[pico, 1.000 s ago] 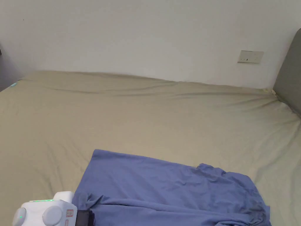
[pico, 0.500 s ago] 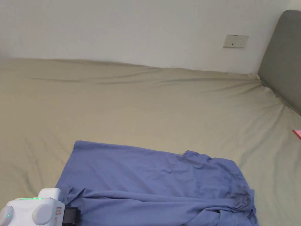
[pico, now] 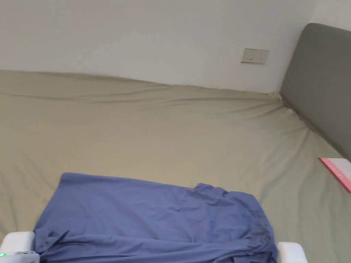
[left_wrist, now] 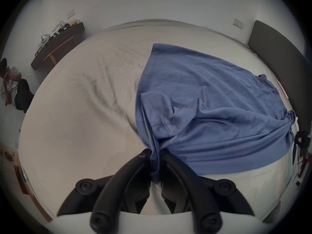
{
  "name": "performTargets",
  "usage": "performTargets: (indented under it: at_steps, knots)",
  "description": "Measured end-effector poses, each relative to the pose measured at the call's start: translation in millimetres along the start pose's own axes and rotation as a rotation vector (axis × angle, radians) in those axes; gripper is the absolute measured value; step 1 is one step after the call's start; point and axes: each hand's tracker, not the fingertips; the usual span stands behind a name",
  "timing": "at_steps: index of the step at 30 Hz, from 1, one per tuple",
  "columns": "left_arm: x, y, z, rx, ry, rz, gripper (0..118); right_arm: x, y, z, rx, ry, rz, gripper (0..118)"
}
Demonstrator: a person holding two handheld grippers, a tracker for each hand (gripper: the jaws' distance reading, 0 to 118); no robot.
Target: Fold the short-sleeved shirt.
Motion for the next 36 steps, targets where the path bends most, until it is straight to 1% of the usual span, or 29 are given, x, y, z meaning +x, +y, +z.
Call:
performTargets:
  at_steps: [1, 3, 4, 5, 6, 7, 8, 9, 10, 11, 12, 13, 14, 18, 19, 21, 24, 27, 28, 32, 36]
  knots:
    - [-2.1, 0.1, 0.0, 0.000, -0.009, 0.010, 9, 2.7, 0.8, -15.5, -0.016, 0.012, -0.030, 114]
    - [-3.6, 1.0, -4.1, -0.015, -0.021, 0.012, 9, 5.4, 1.7, -46.7, -0.102, -0.009, -0.033, 113]
    - [-4.8, 2.3, -8.5, -0.020, -0.023, 0.009, 9, 1.2, -1.3, -50.7, -0.088, -0.050, 0.009, 113]
    - [-4.2, 2.5, -8.8, -0.022, -0.022, 0.006, 9, -11.2, -2.3, -42.4, 0.014, -0.090, 0.092, 113]
    - [-3.9, 2.9, -8.7, -0.022, -0.020, 0.004, 9, -30.9, -1.5, -31.2, -0.038, -0.049, 0.064, 111]
    - [-3.8, 3.0, -8.7, -0.021, -0.020, 0.002, 8, -32.6, -2.1, -21.9, -0.028, -0.041, 0.054, 100]
    - [-1.6, 2.5, -8.0, -0.021, -0.019, 0.000, 8, -33.3, -4.0, -13.3, -0.010, -0.013, 0.062, 88]
    - [-1.6, 2.3, -7.9, -0.019, -0.018, -0.002, 8, -35.1, -7.6, -6.3, 0.016, -0.038, 0.071, 67]
    - [-1.7, 1.9, -7.2, -0.017, -0.017, -0.003, 8, -29.1, -5.9, -0.3, 0.038, -0.046, 0.078, 28]
    - [-1.0, 1.2, -4.8, -0.012, -0.016, -0.004, 8, -28.0, -8.5, 4.4, 0.027, 0.031, 0.049, 18]
    - [-0.4, 0.3, -2.2, -0.011, -0.016, -0.007, 8, -26.2, -10.5, 1.9, -0.009, 0.020, 0.011, 18]
    - [-1.5, 0.2, -0.2, -0.010, -0.019, -0.015, 8, -25.5, -13.1, 2.7, -0.007, 0.025, -0.006, 18]
    - [-3.5, 0.1, 1.9, -0.011, -0.023, -0.021, 7, -8.0, -10.5, -3.1, 0.011, 0.032, -0.019, 18]
    - [-13.3, 0.2, 10.7, -0.002, -0.056, -0.002, 6, 2.8, -7.0, 5.1, 0.033, 0.072, -0.092, 18]
    - [-14.5, 1.2, 12.7, -0.004, -0.062, 0.007, 6, 4.0, -8.1, 9.2, 0.044, 0.079, -0.097, 18]
    - [-12.7, 1.8, 19.4, 0.012, -0.062, 0.007, 6, 1.8, -11.3, 16.3, 0.061, 0.079, -0.081, 18]
    - [-5.8, -0.9, 29.5, 0.041, -0.038, -0.049, 6, 1.9, -16.1, 26.2, 0.069, 0.092, -0.057, 18]
    - [-7.9, -9.3, 38.9, 0.051, -0.058, -0.051, 5, 1.7, -22.8, 34.0, 0.084, 0.108, -0.076, 18]
    - [-7.5, -13.9, 43.3, 0.034, -0.110, -0.022, 5, 3.0, -25.0, 37.3, 0.095, 0.118, -0.092, 18]
    - [-12.0, -26.6, 58.5, 0.050, -0.110, -0.014, 5, 2.9, -35.0, 50.1, 0.101, 0.149, -0.150, 17]
    - [-21.7, -36.0, 73.0, 0.045, -0.140, 0.008, 5, 3.5, -46.6, 66.6, 0.112, 0.159, -0.129, 17]
